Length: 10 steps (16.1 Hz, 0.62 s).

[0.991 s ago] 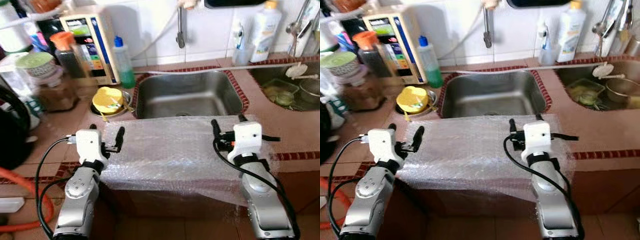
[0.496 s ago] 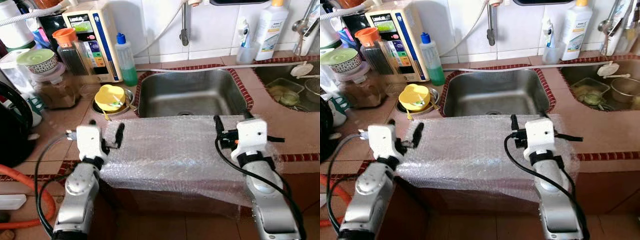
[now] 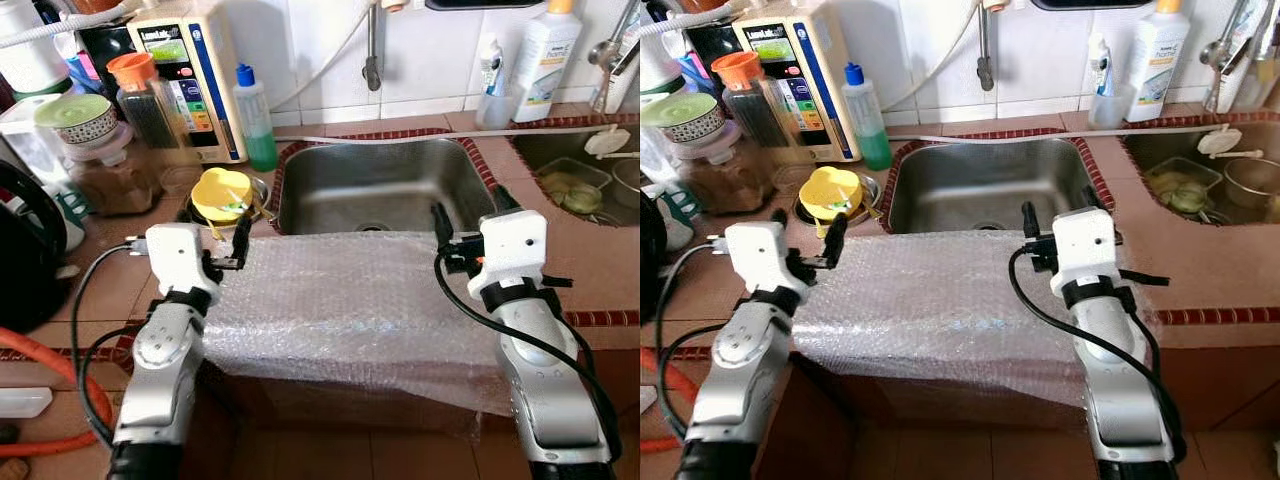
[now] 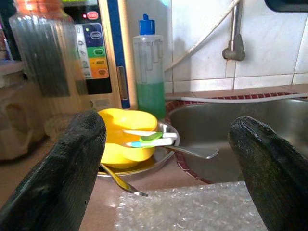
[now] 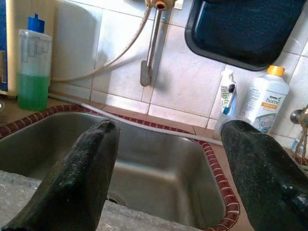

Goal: Kitchen organization

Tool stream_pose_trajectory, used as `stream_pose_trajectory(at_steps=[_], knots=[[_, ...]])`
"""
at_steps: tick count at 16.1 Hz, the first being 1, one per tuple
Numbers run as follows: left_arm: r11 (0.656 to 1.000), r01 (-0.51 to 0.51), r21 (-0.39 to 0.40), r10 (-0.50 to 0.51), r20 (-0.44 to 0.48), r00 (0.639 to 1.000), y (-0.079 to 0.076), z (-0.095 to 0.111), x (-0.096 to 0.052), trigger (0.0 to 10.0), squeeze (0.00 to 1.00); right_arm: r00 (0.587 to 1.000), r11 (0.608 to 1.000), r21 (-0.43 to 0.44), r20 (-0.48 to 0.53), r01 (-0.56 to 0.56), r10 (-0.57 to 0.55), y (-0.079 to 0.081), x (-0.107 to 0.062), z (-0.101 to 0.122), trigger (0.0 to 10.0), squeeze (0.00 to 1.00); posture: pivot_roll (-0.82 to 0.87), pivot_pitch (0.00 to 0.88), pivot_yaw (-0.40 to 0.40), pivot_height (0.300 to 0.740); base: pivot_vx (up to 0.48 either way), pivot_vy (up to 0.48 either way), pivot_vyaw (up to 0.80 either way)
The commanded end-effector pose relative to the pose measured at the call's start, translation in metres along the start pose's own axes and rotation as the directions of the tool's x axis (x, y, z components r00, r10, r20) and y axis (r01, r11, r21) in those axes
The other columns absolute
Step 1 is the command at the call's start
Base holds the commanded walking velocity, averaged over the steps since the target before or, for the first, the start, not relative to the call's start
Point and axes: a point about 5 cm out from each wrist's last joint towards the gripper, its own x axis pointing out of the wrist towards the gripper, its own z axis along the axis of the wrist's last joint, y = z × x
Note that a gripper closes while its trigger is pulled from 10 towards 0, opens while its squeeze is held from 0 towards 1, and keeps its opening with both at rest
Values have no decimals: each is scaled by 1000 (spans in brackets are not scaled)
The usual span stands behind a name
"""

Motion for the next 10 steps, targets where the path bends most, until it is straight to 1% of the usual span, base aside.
stream_pose_trajectory(at_steps=[1, 3, 7, 10], knots=[[1000, -14, 1, 14, 11, 1000, 3, 2, 4, 10000, 0, 1000, 1000, -4, 10, -16, 16, 2, 4, 2, 10000, 0, -319, 0, 111, 740, 0, 0, 0], [1000, -11, -11, 11, 24, 1000, -2, 3, 10, 10000, 0, 1000, 1000, -9, 14, -23, 23, 2, 9, 2, 10000, 0, -328, 0, 106, 740, 0, 0, 0], [1000, 0, -17, 0, 24, 1000, -6, 0, 13, 10000, 0, 1000, 1000, -5, 11, -29, 29, 5, 10, -1, 10000, 0, -327, 0, 113, 740, 0, 0, 0], [1000, 28, 12, -29, 20, 999, -8, -1, 14, 10000, 0, 999, 999, 11, 2, -32, 32, 11, 8, -5, 10000, 0, -323, 0, 127, 740, 0, 0, 0]])
